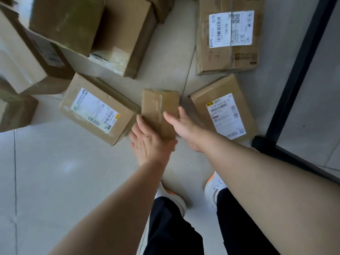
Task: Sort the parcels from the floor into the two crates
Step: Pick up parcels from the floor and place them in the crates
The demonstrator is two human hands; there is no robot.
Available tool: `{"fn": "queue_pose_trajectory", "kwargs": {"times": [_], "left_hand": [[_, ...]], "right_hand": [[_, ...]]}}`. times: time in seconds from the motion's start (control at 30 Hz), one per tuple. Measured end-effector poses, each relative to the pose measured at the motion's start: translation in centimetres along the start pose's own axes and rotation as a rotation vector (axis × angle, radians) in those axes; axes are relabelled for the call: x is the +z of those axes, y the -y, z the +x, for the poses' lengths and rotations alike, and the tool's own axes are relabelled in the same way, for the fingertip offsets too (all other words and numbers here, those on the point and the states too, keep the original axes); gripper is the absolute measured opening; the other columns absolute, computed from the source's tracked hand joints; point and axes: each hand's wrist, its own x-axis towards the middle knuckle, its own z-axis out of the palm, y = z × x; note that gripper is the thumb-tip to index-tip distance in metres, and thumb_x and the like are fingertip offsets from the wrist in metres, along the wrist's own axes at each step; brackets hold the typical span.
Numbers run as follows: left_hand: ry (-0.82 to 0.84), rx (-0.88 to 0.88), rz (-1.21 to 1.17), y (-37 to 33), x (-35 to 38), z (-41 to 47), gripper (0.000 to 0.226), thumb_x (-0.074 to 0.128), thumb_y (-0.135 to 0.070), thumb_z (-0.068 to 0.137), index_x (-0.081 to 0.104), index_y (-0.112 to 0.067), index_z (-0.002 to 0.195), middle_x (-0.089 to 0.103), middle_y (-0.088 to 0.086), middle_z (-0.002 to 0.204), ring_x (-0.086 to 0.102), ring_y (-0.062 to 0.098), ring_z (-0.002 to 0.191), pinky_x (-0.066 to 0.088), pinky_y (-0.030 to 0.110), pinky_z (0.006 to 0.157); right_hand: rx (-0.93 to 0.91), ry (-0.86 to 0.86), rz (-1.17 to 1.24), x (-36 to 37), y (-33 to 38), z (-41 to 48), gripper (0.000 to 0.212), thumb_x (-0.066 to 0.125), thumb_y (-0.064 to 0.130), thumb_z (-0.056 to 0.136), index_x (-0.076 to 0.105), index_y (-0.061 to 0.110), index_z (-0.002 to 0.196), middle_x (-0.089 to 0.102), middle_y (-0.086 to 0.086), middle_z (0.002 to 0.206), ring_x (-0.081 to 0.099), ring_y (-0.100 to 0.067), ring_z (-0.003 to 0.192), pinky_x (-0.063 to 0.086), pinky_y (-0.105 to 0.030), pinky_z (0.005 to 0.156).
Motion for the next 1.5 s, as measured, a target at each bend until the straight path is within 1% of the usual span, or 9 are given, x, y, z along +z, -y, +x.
{"fn": "queue_pose_trajectory", "kwargs": {"times": [0.13, 0.27, 0.5, 0.6, 0.8, 0.93, 1.13, 1.4, 1.5], "left_hand": [[0.086, 0.034, -0.424, 2.5, 0.1, -0.9, 0.052, 0.064, -0.003, 0.087, 0.055, -0.014, 0.137, 0.051, 0.003, 0.12, 0.056, 0.017, 0.106, 0.046, 0.024, 0.096], [0.361, -0.127, -0.7, 3.9, -0.4, 0.7, 0.043, 0.042, 0.014, 0.09, 0.073, -0.013, 0.103, 0.068, 0.003, 0.106, 0.06, 0.01, 0.09, 0.046, 0.017, 0.078], [0.196, -0.448, -0.774, 5.3, -1.2, 3.0, 0.026, 0.041, -0.018, 0.098, 0.066, -0.02, 0.105, 0.062, 0.005, 0.101, 0.059, 0.024, 0.095, 0.051, 0.035, 0.087], [0.281, -0.524, -0.832, 5.2, -1.9, 1.9, 0.041, 0.038, -0.046, 0.097, 0.051, -0.019, 0.069, 0.057, 0.005, 0.08, 0.056, 0.024, 0.08, 0.052, 0.041, 0.079], [0.382, -0.559, -0.915, 3.3, -3.2, -1.0, 0.029, 0.042, -0.039, 0.095, 0.058, -0.015, 0.096, 0.065, 0.003, 0.082, 0.064, 0.023, 0.082, 0.05, 0.039, 0.079], [0.54, -0.57, -0.997, -2.4, -3.5, -3.9, 0.044, 0.044, -0.053, 0.093, 0.06, -0.016, 0.109, 0.065, 0.007, 0.102, 0.063, 0.022, 0.098, 0.048, 0.028, 0.064], [0.69, -0.522, -0.997, -9.7, -1.8, -4.0, 0.053, 0.045, -0.06, 0.089, 0.062, -0.023, 0.122, 0.065, 0.002, 0.125, 0.059, 0.021, 0.116, 0.052, 0.038, 0.076], [0.815, -0.409, -1.115, -10.5, 3.7, -1.0, 0.12, 0.035, -0.102, 0.05, 0.046, -0.031, 0.146, 0.047, -0.002, 0.152, 0.039, 0.021, 0.142, 0.032, 0.056, 0.111], [0.897, -0.277, -1.262, -10.5, 4.2, -0.5, 0.103, 0.02, -0.101, 0.062, 0.067, -0.034, 0.125, 0.061, 0.006, 0.139, 0.05, 0.037, 0.134, 0.037, 0.056, 0.111]], "right_hand": [[0.138, -0.152, -0.059, 0.2, -0.9, -0.8, 0.11, 0.074, 0.059, 0.074, 0.012, 0.012, 0.152, 0.035, -0.003, 0.151, 0.036, -0.018, 0.139, 0.032, -0.026, 0.101], [0.234, -0.288, -0.118, 0.5, -2.6, -0.8, 0.122, 0.087, 0.053, 0.058, 0.012, 0.012, 0.145, 0.045, -0.003, 0.138, 0.046, -0.022, 0.129, 0.038, -0.032, 0.099], [0.223, -0.064, 0.185, 0.6, -3.7, -0.5, 0.059, 0.077, 0.027, 0.075, 0.052, 0.021, 0.127, 0.068, 0.002, 0.103, 0.061, -0.013, 0.086, 0.045, -0.029, 0.067], [0.177, 0.015, 0.211, 0.1, -3.9, -1.7, 0.057, 0.074, 0.024, 0.075, 0.055, 0.022, 0.128, 0.069, 0.001, 0.103, 0.061, -0.017, 0.09, 0.047, -0.032, 0.072], [0.068, 0.05, 0.351, -4.0, -3.5, -6.7, 0.023, 0.063, 0.035, 0.087, 0.068, 0.027, 0.109, 0.074, 0.011, 0.09, 0.064, -0.011, 0.094, 0.047, -0.03, 0.087], [0.114, -0.169, 0.458, -7.2, -1.9, -9.1, 0.083, 0.067, 0.083, 0.054, 0.069, 0.03, 0.118, 0.074, 0.001, 0.113, 0.067, -0.022, 0.109, 0.05, -0.046, 0.099], [0.167, -0.528, 0.269, -13.9, 0.1, -9.5, 0.037, 0.041, 0.046, 0.099, 0.064, 0.019, 0.092, 0.069, -0.006, 0.091, 0.064, -0.024, 0.081, 0.055, -0.039, 0.081], [0.138, -0.166, 0.158, -17.6, 0.3, -5.9, 0.074, 0.025, 0.081, 0.083, 0.071, 0.027, 0.105, 0.076, -0.005, 0.094, 0.073, -0.023, 0.084, 0.055, -0.034, 0.068], [0.119, -0.068, 0.165, -17.8, -0.2, -5.1, 0.087, 0.029, 0.084, 0.068, 0.067, 0.024, 0.119, 0.075, -0.008, 0.105, 0.074, -0.025, 0.09, 0.06, -0.035, 0.063]]}}
